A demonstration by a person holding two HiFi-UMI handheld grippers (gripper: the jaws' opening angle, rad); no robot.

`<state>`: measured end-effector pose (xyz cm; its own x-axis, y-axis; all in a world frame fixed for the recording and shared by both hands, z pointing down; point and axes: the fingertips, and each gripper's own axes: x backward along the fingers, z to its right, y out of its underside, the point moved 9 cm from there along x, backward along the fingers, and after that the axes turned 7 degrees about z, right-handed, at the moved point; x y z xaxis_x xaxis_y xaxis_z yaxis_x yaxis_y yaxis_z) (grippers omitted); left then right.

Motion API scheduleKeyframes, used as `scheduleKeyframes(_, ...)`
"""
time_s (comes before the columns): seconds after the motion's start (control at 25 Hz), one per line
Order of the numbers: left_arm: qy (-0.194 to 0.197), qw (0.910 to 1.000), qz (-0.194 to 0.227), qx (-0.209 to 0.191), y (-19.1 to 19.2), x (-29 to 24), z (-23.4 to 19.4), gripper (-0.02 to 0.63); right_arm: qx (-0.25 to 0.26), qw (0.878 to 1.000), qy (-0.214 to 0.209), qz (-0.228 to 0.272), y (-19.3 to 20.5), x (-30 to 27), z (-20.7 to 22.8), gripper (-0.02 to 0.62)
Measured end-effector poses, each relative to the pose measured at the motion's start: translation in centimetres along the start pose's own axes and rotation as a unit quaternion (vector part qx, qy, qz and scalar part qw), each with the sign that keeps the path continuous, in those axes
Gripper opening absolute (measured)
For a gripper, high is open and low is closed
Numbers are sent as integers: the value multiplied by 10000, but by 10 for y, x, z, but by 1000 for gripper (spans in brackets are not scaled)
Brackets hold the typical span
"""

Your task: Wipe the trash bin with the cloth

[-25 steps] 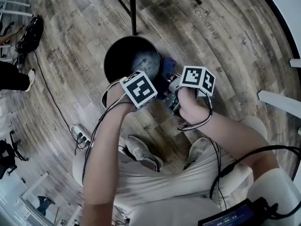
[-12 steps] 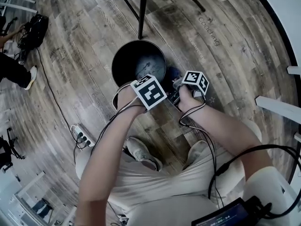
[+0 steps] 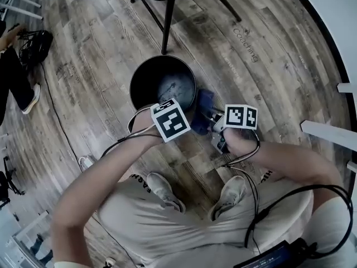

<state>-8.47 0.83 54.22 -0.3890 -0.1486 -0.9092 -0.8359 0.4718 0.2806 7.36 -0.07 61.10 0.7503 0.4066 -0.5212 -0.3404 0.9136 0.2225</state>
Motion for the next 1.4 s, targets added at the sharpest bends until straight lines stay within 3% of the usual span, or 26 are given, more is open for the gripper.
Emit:
scheduleKeyframes(0.16, -81, 9990, 355, -248, 7, 1, 4, 40, 1209, 9879, -963, 112, -1, 13, -31, 63)
scheduleKeyframes(0.36, -421, 9968, 420, -526, 9, 0, 5, 40, 1754, 9737, -1362, 502, -6, 1, -35, 63)
scheduleKeyframes(0.72, -625, 9942, 509, -706, 10, -4, 7, 40, 1292, 9890, -558, 446, 4, -44, 22, 63)
scheduleKeyframes(0.92, -600, 9951, 520, -594, 8, -5, 8, 40, 519, 9982, -116, 262, 9, -79, 77, 63)
scheduleKeyframes(1.04, -620, 9953, 544, -502, 8, -5, 8, 40, 379, 9992, 122, 8, 10, -95, 98, 63)
scheduleKeyframes(1.12, -718, 9946, 588, -465, 7, -6, 9, 40, 499, 9986, 142, -122, 8, -97, 101, 63)
scheduleKeyframes(1.24, -855, 9938, 671, -230, 2, -9, 13, 40, 1101, 9938, -33, -139, -3, -77, 82, 63)
scheduleKeyframes(1.4, -925, 9900, 854, 633, -15, -13, 10, 41, 2162, 9747, -499, -262, -17, -27, 32, 63)
